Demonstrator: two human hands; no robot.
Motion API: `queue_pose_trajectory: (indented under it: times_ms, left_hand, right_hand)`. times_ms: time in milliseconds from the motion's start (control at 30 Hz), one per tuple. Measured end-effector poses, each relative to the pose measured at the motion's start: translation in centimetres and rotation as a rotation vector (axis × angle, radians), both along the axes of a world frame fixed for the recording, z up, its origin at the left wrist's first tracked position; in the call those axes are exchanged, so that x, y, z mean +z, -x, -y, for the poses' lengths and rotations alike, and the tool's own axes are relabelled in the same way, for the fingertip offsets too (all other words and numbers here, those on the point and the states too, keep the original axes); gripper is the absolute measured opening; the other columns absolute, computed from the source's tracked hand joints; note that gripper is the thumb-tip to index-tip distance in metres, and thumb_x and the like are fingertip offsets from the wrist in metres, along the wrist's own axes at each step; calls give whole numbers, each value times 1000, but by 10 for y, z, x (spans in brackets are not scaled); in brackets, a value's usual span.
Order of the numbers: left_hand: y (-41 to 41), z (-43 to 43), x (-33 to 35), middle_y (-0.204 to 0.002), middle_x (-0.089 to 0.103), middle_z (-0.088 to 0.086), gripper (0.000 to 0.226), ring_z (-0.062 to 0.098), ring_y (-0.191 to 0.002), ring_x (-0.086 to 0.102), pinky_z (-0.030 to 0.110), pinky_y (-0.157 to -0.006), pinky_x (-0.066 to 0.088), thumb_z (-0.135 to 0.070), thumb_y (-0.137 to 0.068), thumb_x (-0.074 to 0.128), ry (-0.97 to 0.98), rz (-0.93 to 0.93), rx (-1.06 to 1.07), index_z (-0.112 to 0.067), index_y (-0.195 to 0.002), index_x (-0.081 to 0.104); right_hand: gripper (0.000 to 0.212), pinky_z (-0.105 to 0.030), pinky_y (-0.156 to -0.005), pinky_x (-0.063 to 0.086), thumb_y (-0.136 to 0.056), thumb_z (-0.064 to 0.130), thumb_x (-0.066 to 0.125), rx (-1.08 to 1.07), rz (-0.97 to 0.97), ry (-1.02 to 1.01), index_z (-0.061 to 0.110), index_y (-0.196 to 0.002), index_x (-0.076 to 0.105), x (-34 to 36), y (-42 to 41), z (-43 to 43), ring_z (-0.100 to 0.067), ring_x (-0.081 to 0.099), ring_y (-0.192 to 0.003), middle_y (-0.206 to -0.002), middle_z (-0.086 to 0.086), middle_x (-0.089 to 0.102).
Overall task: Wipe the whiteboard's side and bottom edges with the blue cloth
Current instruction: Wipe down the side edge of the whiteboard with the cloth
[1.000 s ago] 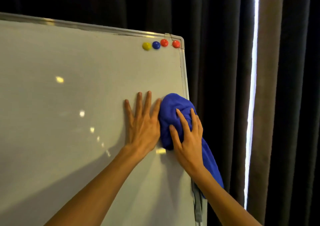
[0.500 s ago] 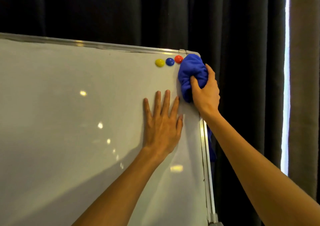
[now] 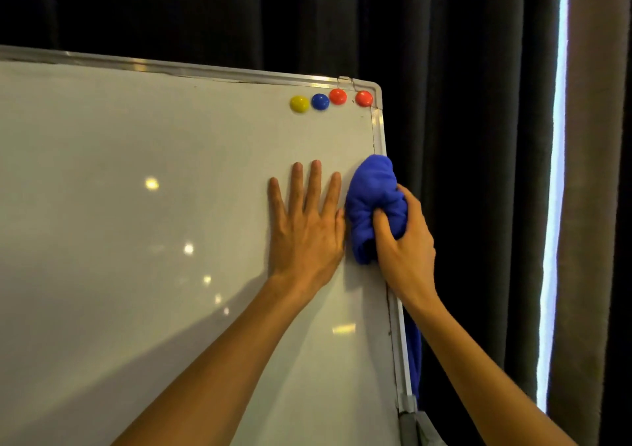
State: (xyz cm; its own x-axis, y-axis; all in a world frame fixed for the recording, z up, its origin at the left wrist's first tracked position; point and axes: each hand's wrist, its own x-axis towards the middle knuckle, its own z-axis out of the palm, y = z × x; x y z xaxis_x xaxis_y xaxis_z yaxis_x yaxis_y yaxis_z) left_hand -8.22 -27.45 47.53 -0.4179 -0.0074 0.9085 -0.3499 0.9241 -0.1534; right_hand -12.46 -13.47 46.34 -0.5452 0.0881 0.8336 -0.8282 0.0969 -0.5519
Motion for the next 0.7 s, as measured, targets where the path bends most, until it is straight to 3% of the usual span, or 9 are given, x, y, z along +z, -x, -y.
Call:
queue_pose_trajectory:
  times_ms: [100, 267, 367, 567, 700]
  left_hand:
    - [1, 1, 1, -169, -6, 17, 68, 40, -154, -8, 65, -120, 2, -49, -101, 2, 7, 0, -5, -17, -160, -11]
    - [2, -2, 1, -170, 1, 13, 65, 37, -156, -3, 63, -121, 5, -48, -100, -7, -11, -44, -46, -20, -159, -8]
    - [1, 0, 0, -170, 3, 13, 66, 37, -156, -1, 63, -121, 5, -47, -102, -1, -9, -45, -45, -20, -162, 1]
    - [1, 2, -2, -169, -4, 16, 68, 40, -155, -5, 64, -121, 3, -45, -100, -6, 3, -22, -17, -18, -163, -1]
    - [2, 2, -1, -169, -6, 16, 69, 40, -155, -6, 64, -121, 3, -47, -100, -4, -8, -20, -12, -18, -162, -4]
  right_hand:
    - [59, -37, -98, 49, -93, 48, 50, -62, -15, -46, 33, -147, 31, 48, 12, 12, -19, 56, -120, -141, -2, 48]
    - [67, -33, -94, 48, -88, 66, 41, -179, -51, -92, 36, -147, 29, 110, 31, 32, -20, 54, -121, -145, 0, 44]
    - [60, -23, -87, 46, -92, 57, 44, -164, -70, -68, 35, -147, 33, 88, 31, 28, -17, 57, -116, -139, 0, 51]
    - [54, -40, -99, 51, -93, 43, 53, 49, 12, -2, 33, -144, 38, -26, -4, -1, -10, 60, -115, -132, 4, 58]
    - [61, -41, -97, 52, -91, 52, 51, -8, 66, -100, 34, -146, 32, -20, -1, -5, -14, 59, -114, -135, 3, 56]
